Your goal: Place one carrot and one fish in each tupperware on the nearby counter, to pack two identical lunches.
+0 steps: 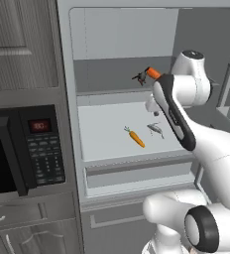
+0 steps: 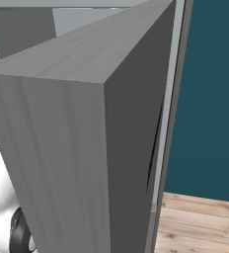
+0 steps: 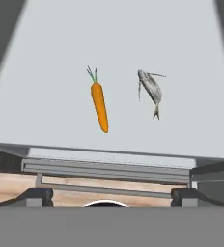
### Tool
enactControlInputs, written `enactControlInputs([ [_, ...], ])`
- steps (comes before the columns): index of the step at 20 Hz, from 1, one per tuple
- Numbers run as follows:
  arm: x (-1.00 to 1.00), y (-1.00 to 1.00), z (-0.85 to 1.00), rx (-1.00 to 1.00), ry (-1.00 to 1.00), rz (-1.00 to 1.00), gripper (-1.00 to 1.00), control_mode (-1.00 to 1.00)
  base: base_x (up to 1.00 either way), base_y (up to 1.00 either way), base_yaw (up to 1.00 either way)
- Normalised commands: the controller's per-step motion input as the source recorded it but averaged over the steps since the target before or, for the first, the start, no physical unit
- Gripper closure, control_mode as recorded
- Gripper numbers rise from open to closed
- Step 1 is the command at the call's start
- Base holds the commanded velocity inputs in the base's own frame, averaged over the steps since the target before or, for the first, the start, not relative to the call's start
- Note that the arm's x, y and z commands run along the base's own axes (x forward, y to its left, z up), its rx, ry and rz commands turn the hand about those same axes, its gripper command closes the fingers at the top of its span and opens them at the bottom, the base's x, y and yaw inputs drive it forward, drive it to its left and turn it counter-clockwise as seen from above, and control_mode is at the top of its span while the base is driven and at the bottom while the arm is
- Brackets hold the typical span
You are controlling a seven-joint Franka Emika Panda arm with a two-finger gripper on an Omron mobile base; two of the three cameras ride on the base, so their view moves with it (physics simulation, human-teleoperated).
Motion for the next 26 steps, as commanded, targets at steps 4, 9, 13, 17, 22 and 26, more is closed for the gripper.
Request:
enactControlInputs([
  [4, 0.06, 0.0, 0.25, 0.04, -0.15, -0.08, -1.0, -1.0, 0.0, 0.0, 0.0],
  [9, 0.21, 0.06, 0.43, 0.13, -0.11, -0.12, -1.0, -1.0, 0.0, 0.0, 0.0],
  [13, 0.31, 0.23, 0.39, 0.08, -0.08, -0.09, -1.0, -1.0, 0.0, 0.0, 0.0],
  [17, 0.39, 0.43, 0.2, 0.0, -0.04, -0.05, -1.0, -1.0, 0.0, 0.0, 0.0],
  [22, 0.29, 0.31, 0.17, 0.0, -0.02, -0.01, -1.0, -1.0, 0.0, 0.0, 0.0],
  [26, 0.19, 0.04, 0.21, 0.0, 0.0, -0.01, -1.0, -1.0, 0.0, 0.0, 0.0],
])
